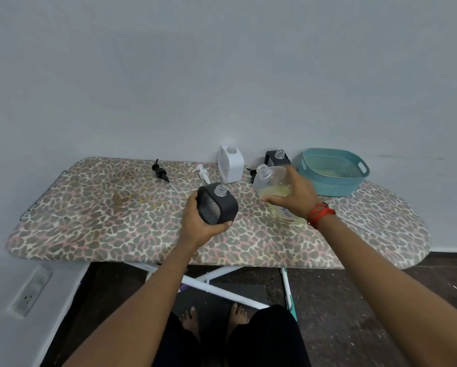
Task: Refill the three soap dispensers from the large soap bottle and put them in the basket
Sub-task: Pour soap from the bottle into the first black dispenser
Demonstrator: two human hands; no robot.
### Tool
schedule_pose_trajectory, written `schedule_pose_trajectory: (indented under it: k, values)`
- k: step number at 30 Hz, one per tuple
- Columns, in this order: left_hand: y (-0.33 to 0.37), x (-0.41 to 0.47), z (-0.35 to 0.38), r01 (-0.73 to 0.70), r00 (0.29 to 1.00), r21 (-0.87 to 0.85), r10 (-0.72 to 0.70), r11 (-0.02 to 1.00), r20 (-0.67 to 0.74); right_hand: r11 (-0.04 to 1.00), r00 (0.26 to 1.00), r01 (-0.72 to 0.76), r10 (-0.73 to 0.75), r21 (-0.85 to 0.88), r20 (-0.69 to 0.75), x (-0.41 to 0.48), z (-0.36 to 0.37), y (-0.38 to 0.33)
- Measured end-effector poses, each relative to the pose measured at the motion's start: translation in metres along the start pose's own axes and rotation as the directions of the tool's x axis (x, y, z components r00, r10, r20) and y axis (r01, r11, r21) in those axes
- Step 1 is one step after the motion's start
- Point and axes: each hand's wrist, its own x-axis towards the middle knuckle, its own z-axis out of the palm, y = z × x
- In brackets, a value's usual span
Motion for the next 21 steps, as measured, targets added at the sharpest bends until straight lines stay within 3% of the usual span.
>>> schedule_pose_trajectory:
  k: [7, 21]
  values:
    - [0.001, 0.0, -0.001, -0.049, 0.997, 0.03, 0.047, 0.998, 0.067, 0.96, 0.978, 0.104, -0.05, -0.26, 0.204, 0.019, -0.005, -0.009]
    - [-0.007, 0.004, -0.002, -0.02, 0.996, 0.124, 0.009, 0.992, 0.089, 0.879, 0.93, 0.22, -0.058, -0.423, 0.363, 0.031, 0.013, -0.037]
